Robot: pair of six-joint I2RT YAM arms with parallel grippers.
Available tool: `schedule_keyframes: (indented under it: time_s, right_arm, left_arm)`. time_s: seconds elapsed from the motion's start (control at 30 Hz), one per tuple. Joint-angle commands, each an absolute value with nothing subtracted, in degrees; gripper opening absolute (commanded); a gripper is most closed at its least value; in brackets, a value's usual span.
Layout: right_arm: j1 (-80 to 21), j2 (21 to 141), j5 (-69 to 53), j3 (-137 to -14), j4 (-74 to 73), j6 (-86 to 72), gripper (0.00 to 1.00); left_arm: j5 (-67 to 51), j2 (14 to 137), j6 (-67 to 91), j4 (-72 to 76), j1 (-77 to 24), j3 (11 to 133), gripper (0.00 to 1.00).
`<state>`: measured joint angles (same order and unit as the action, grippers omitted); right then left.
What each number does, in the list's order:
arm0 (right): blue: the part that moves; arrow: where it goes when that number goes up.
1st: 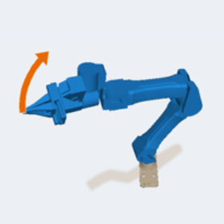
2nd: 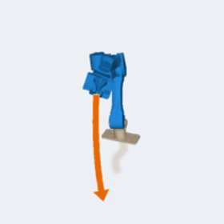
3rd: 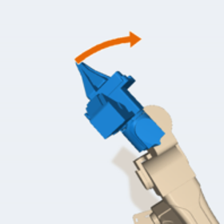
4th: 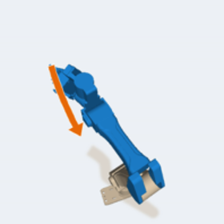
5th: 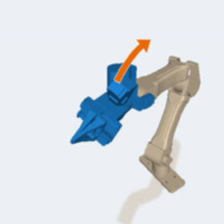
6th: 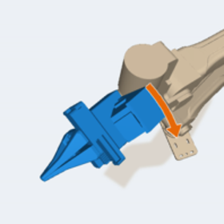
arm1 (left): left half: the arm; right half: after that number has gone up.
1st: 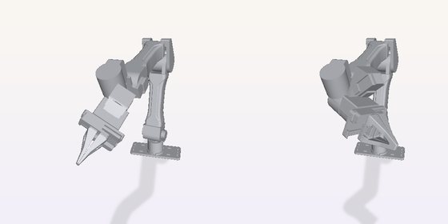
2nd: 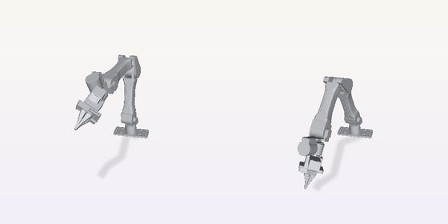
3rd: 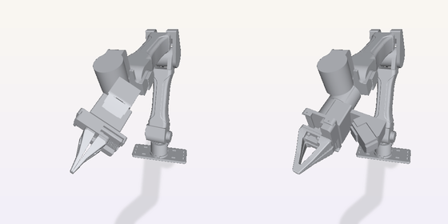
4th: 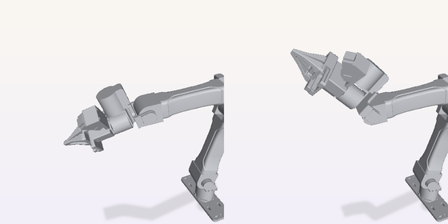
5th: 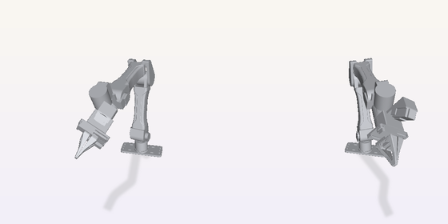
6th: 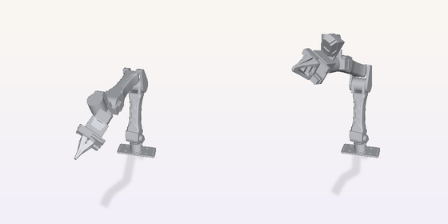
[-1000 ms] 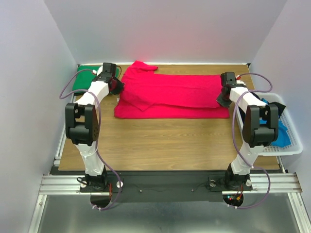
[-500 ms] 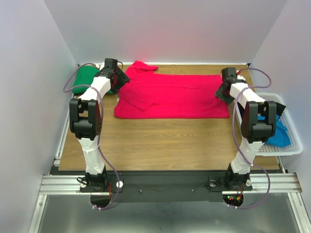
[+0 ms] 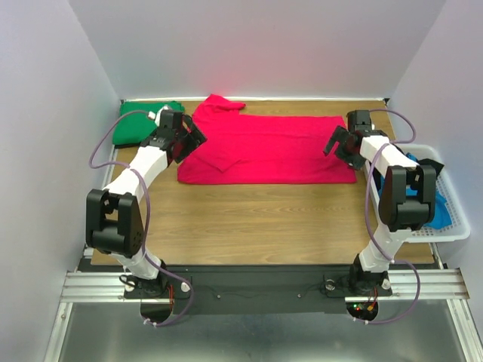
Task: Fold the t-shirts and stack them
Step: Fold the tshirt
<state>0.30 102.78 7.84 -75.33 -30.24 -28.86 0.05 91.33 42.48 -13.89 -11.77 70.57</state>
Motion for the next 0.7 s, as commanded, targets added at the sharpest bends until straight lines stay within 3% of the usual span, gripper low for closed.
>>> schedule_keyframes:
  time_s: [0.0, 0.3, 0.67]
  right_arm:
    - [0.1, 105.0, 1.9, -75.3, -25.6, -25.1, 1.00]
    - [-1.3, 107.4, 0.6, -72.1, -23.0, -24.4, 1.00]
    - [-4.0, 96.2, -0.4, -54.3, -20.7, -28.7, 1.00]
  left_arm:
    - [0.4, 93.1, 42.4, -7.4, -11.3, 65.9, 0.87]
    - [-1.9, 105.5, 41.7, -5.6, -10.6, 69.8, 0.87]
    - [5.4, 89.3, 45.1, -7.8, -10.2, 49.1, 0.87]
